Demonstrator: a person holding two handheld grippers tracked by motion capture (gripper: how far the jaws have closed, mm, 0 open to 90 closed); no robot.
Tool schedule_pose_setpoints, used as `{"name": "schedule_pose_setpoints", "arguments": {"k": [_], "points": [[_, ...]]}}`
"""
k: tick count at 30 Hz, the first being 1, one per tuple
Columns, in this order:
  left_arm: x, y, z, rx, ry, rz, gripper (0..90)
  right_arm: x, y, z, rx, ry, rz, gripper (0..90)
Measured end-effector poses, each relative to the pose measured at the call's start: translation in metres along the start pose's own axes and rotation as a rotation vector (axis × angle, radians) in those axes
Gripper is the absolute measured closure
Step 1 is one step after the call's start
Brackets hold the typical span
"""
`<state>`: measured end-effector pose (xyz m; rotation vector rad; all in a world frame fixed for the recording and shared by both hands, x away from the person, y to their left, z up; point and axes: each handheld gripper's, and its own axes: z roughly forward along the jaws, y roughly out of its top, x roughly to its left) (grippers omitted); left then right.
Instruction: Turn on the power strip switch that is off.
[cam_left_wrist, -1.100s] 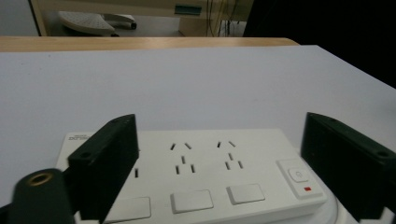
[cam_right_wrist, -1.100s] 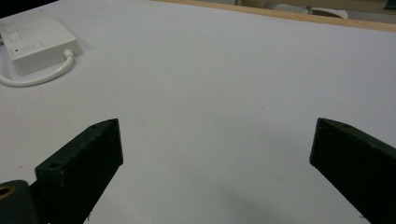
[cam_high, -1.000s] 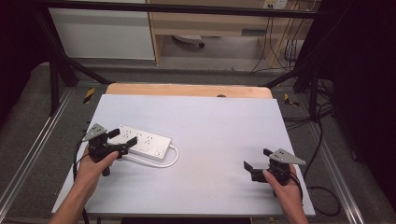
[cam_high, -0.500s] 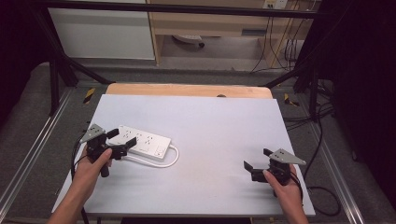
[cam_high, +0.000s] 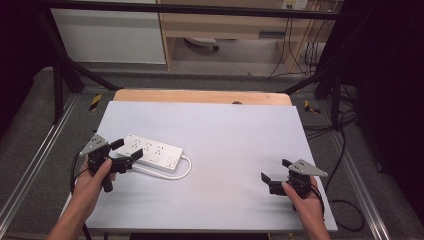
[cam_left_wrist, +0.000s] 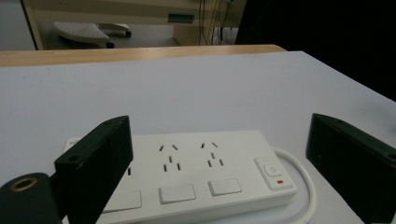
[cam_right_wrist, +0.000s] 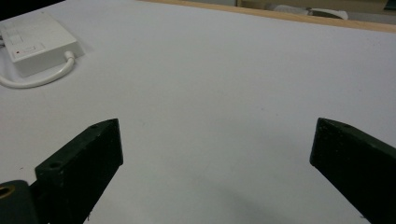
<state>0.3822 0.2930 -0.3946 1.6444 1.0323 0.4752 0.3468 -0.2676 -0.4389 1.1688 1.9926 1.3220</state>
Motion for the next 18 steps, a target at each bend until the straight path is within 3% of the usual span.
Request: {"name": "schedule_pose_setpoints", "arguments": {"k": [18], "points": [[-0.002, -0.004, -0.030, -0.011, 0.003, 0.011, 8.0, 0.000, 0.000, 0.000, 0.002, 0.000, 0.002, 3.1]]}}
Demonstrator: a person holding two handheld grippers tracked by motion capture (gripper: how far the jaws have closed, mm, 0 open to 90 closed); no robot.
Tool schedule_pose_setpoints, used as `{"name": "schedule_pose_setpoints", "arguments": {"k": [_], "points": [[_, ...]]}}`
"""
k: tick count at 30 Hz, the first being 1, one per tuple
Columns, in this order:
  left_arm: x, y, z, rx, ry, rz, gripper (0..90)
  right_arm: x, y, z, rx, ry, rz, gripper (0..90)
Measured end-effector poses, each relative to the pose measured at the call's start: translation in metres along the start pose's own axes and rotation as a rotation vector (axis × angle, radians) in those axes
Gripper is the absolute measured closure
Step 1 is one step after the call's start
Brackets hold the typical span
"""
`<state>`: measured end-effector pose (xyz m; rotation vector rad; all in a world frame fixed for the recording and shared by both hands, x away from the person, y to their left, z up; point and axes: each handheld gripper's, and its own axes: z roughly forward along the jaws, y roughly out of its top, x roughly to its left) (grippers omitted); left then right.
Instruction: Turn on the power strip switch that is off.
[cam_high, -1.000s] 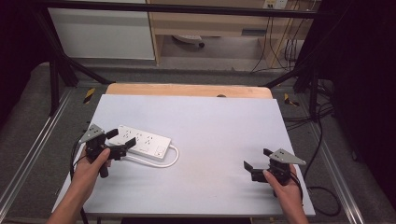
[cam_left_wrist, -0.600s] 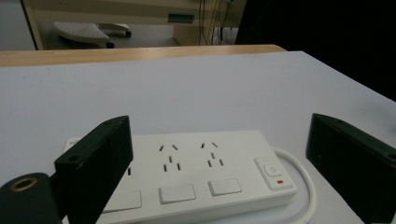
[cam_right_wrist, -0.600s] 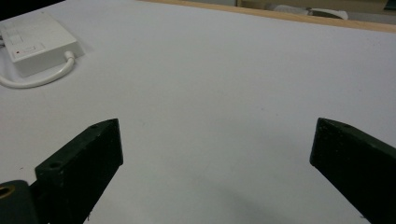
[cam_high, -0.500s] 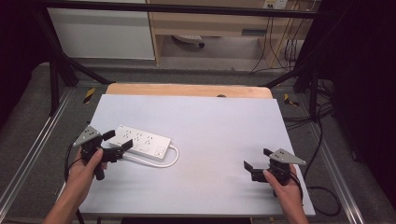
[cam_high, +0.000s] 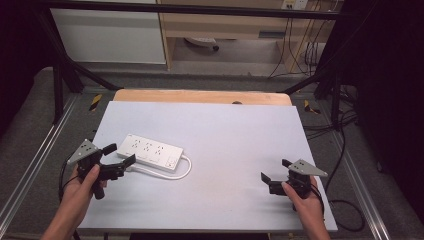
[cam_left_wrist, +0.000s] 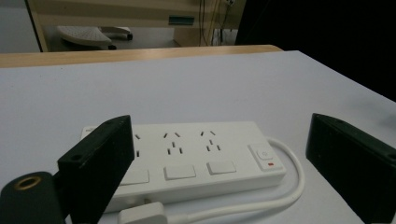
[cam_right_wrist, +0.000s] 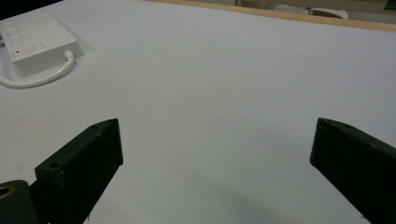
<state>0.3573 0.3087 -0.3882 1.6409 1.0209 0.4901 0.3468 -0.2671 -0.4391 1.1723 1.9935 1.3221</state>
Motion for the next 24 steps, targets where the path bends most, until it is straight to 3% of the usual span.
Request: {"name": "schedule_pose_setpoints", "arguments": {"k": [24], "points": [[0.009, -0.029, -0.040, -0.041, 0.015, 0.000, 9.6, 0.000, 0.000, 0.000, 0.004, -0.001, -0.002, 3.0]]}}
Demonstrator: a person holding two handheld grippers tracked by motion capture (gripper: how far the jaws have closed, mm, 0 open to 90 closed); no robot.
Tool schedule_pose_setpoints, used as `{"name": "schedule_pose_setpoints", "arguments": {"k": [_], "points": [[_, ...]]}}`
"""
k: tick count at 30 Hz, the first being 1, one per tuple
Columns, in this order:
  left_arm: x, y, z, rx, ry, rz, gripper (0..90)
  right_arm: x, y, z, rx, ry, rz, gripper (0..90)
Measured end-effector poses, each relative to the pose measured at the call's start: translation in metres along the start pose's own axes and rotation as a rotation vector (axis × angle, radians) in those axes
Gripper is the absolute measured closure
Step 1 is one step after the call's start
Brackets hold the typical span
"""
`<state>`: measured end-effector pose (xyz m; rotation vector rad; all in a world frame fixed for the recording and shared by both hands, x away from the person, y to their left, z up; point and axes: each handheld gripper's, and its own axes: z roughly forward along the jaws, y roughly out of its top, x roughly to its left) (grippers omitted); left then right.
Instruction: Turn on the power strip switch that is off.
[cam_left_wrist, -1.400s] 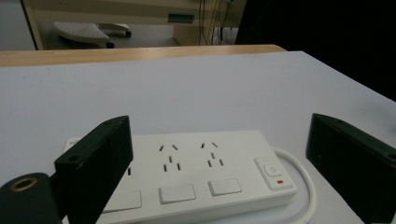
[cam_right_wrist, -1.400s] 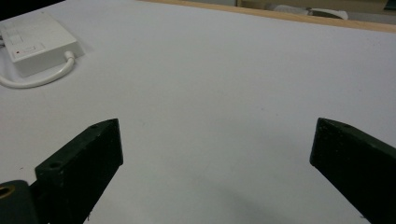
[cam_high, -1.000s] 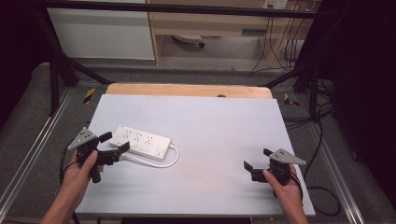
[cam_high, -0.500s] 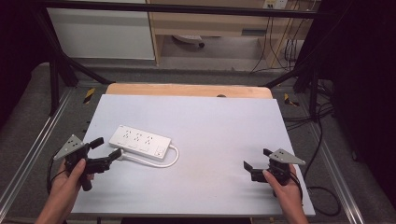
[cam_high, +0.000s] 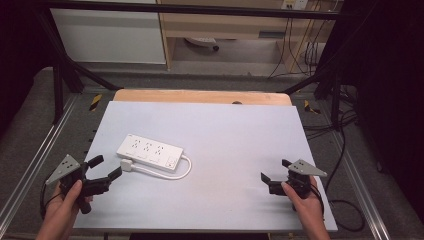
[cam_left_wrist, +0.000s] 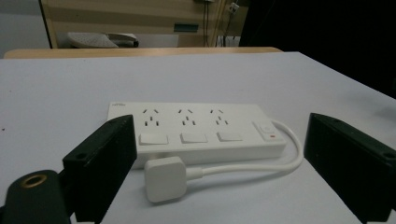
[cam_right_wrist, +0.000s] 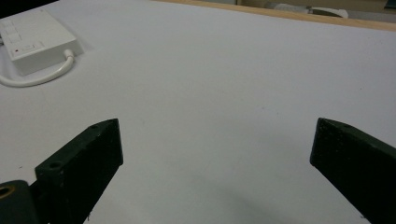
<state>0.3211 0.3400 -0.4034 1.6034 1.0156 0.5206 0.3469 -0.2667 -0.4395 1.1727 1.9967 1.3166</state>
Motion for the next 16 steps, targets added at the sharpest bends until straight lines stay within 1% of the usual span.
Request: {"name": "schedule_pose_setpoints", "arguments": {"k": [4, 8, 11, 14, 16], "points": [[0.004, -0.006, -0.002, -0.004, 0.008, -0.014, 9.8, 0.000, 0.000, 0.000, 0.001, -0.001, -0.003, 3.1], [0.006, -0.012, -0.002, 0.014, 0.024, 0.001, 10.2, -0.001, 0.000, 0.000, 0.003, -0.003, -0.002, 3.0], [0.007, -0.017, -0.002, 0.021, 0.026, 0.006, 10.3, -0.002, -0.001, 0.001, 0.008, -0.010, -0.003, 2.9], [0.008, -0.022, -0.004, 0.020, 0.023, 0.005, 10.3, -0.002, -0.003, 0.002, 0.032, -0.022, 0.002, 3.0], [0.008, -0.026, -0.005, 0.031, 0.024, 0.014, 10.2, -0.003, -0.004, 0.004, 0.052, -0.034, 0.011, 3.0]]}}
